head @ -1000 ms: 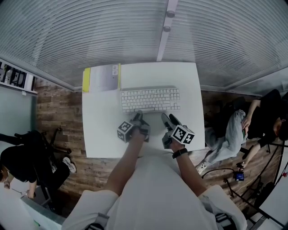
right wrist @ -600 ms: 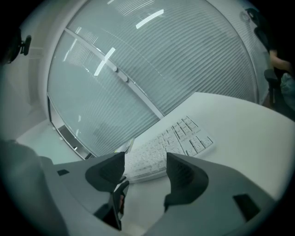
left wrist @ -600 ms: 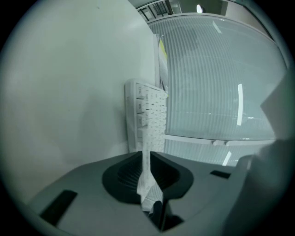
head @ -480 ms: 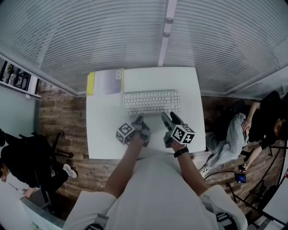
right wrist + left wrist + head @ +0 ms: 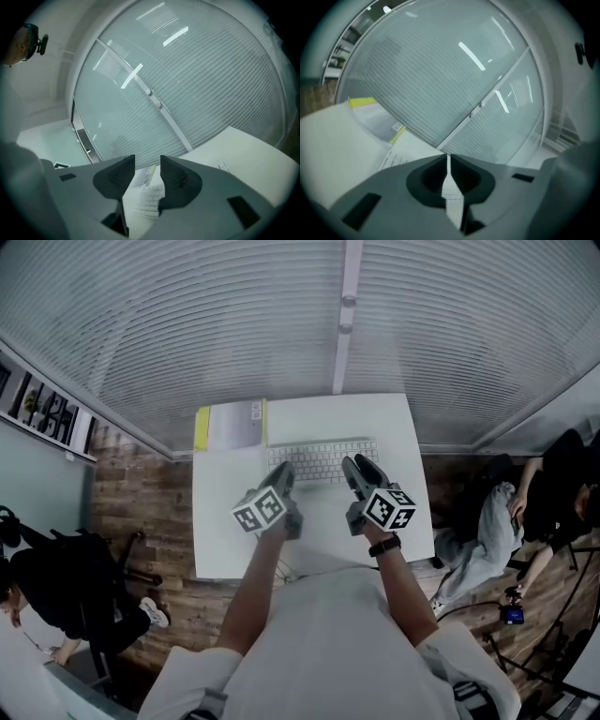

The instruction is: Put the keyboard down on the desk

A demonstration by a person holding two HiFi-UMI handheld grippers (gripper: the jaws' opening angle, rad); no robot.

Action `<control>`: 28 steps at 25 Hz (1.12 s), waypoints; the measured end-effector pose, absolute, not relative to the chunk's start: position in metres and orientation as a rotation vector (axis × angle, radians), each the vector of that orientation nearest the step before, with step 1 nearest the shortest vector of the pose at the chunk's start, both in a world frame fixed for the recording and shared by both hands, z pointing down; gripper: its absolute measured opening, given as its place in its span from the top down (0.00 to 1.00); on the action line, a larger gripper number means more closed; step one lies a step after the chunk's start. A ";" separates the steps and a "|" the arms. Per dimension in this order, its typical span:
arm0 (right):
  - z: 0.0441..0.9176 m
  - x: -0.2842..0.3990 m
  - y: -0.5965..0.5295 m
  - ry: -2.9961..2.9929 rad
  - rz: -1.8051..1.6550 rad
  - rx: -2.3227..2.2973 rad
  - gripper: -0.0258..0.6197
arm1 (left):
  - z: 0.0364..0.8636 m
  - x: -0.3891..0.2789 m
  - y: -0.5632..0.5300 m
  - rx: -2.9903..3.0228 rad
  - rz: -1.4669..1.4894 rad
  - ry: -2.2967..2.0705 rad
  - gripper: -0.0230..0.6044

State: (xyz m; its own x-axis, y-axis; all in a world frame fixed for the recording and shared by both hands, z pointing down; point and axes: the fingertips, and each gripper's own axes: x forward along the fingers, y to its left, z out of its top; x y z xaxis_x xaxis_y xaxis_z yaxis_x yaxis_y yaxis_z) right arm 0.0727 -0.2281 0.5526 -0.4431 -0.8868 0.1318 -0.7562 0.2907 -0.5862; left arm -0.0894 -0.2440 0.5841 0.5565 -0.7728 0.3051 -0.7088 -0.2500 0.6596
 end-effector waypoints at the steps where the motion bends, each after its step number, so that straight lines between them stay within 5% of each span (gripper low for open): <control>1: 0.546 0.071 -0.229 2.347 -0.844 -1.521 0.70 | 0.577 -0.090 -0.245 2.059 -0.061 -1.217 0.91; 18: 0.417 0.049 -0.224 2.486 -0.119 -1.783 0.88 | 0.419 -0.080 -0.243 2.619 0.001 -1.608 0.93; 28: 0.379 0.052 -0.217 2.503 -0.020 -1.910 0.93 | 0.378 -0.082 -0.226 2.659 -0.006 -1.705 0.94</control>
State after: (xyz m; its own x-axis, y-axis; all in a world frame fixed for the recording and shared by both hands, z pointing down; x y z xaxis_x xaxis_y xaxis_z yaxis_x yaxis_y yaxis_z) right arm 0.0518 -0.2175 0.3790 -0.2638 -0.9645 0.0136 -0.9646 0.2638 -0.0057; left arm -0.0819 -0.2257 0.3781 0.4174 -0.9086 -0.0125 -0.9087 -0.4173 -0.0121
